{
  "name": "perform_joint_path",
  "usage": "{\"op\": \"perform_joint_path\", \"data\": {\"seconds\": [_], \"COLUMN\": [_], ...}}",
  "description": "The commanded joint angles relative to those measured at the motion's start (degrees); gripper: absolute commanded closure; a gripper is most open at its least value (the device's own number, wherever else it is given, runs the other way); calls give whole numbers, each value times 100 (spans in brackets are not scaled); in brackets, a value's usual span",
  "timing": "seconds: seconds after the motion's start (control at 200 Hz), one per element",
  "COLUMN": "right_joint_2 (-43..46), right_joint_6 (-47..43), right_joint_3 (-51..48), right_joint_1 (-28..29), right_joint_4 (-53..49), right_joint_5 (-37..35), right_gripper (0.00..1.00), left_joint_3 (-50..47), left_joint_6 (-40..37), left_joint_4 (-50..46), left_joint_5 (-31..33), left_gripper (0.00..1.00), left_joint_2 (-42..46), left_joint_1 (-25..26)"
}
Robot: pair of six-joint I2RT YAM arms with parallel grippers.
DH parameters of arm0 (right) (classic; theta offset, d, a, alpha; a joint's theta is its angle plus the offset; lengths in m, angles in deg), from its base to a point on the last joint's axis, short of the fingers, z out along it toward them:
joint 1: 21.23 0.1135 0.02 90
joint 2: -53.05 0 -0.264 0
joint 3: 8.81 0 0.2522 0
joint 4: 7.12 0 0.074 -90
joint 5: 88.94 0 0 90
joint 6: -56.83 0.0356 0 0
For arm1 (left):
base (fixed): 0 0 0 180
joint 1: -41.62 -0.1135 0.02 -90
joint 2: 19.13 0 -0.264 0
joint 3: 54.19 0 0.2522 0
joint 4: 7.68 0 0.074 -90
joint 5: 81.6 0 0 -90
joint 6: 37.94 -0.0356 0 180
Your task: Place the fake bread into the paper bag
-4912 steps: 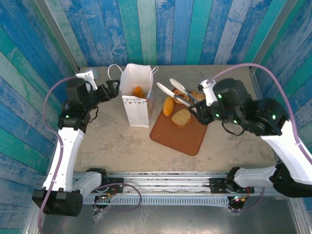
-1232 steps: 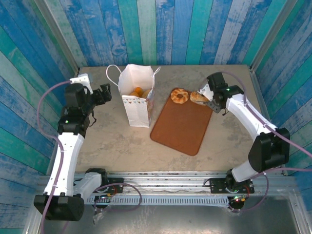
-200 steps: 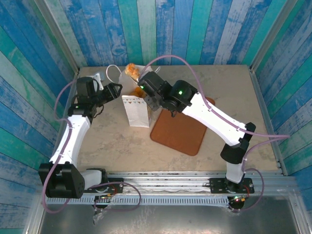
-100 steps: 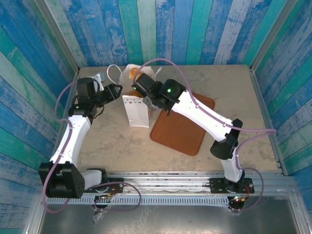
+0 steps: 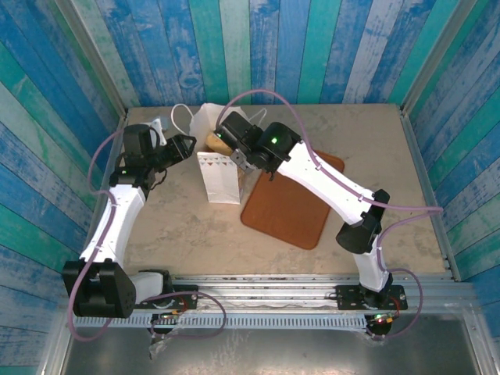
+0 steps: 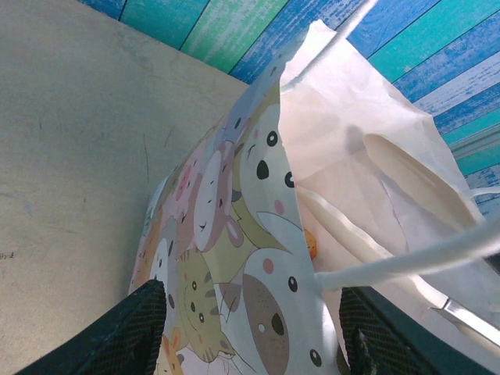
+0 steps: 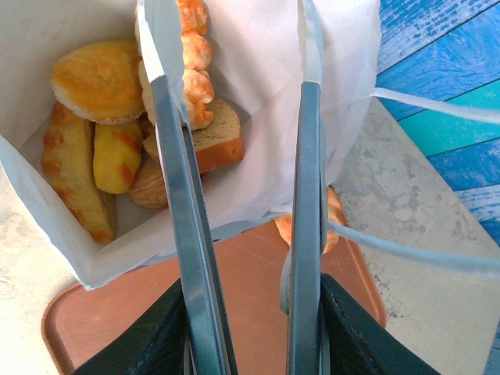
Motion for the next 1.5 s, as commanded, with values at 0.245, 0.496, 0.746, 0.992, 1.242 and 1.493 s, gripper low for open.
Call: {"op": "perform_joint_path", "data": {"seconds": [0.245,0.496,0.746,0.992,1.242,1.493], "right_joint_2": [469,1123,2105,3666,4962,5724], "right_joint_6": [321,478,750,1138,1542,1772], "right_joint_3": [121,-270,-936,-2350,-3528,-4634], "right_joint_1": [-30,-29,-22,-30,-265,-974], "right_joint_4": [174,516,977,1882,1877,1731], "right_joint_5": [333,506,498,520,471,658], "right_gripper": [60,62,63,64,64,64], "left_joint_3": [23,75,137,107,155,89], "left_joint_6": [55,58,45,29,-146,-194], "left_joint_4": [187,148,41,-21,-255,-269], "left_joint_5": [-193,-143,161,545,753,922], "left_gripper": [33,26,21,18,6,6], "left_joint_2": [-49,181,553,888,1102,1324], "left_joint_1": [-22,-22,-22,-22,-23,-22]}}
